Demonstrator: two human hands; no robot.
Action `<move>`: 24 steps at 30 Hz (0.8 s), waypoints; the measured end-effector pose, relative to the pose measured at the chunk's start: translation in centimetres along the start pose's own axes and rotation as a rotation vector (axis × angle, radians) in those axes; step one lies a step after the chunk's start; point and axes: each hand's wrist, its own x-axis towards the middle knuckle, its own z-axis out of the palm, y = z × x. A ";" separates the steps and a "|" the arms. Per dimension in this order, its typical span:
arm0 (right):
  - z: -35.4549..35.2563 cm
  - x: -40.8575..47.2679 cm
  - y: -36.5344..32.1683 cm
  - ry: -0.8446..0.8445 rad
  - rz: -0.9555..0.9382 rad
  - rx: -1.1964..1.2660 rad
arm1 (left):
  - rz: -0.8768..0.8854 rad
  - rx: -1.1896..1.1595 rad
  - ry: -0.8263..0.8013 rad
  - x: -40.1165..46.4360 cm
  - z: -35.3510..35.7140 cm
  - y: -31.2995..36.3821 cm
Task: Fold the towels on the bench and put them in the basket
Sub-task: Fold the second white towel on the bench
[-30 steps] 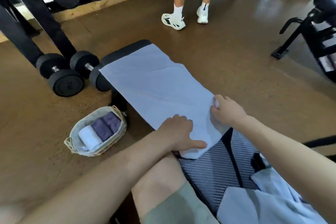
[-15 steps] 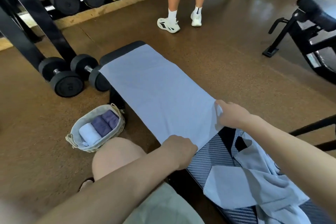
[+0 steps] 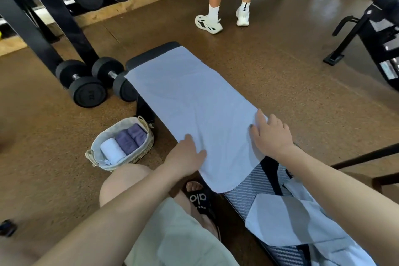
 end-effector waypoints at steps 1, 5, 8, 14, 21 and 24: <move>0.5 0.2 -0.3 0.072 -0.025 -0.021 | -0.096 -0.121 0.011 0.2 0.1 -0.4; 1.8 -0.1 -0.4 0.048 -0.073 -0.050 | -0.327 -0.701 -0.081 -0.2 2.3 -0.6; 2.1 -0.1 0.3 0.008 -0.038 -0.025 | -0.377 -0.780 -0.093 -0.4 3.4 -0.7; 1.3 -0.5 -0.3 0.047 -0.025 -0.014 | -0.484 -0.855 -0.146 -0.2 2.7 -2.1; 2.4 -2.8 -2.7 0.027 -0.108 0.041 | -0.483 -1.045 0.039 0.8 3.2 -2.1; 2.4 -2.9 -2.0 0.033 -0.095 0.035 | -0.484 -1.014 -0.006 0.7 3.4 -1.7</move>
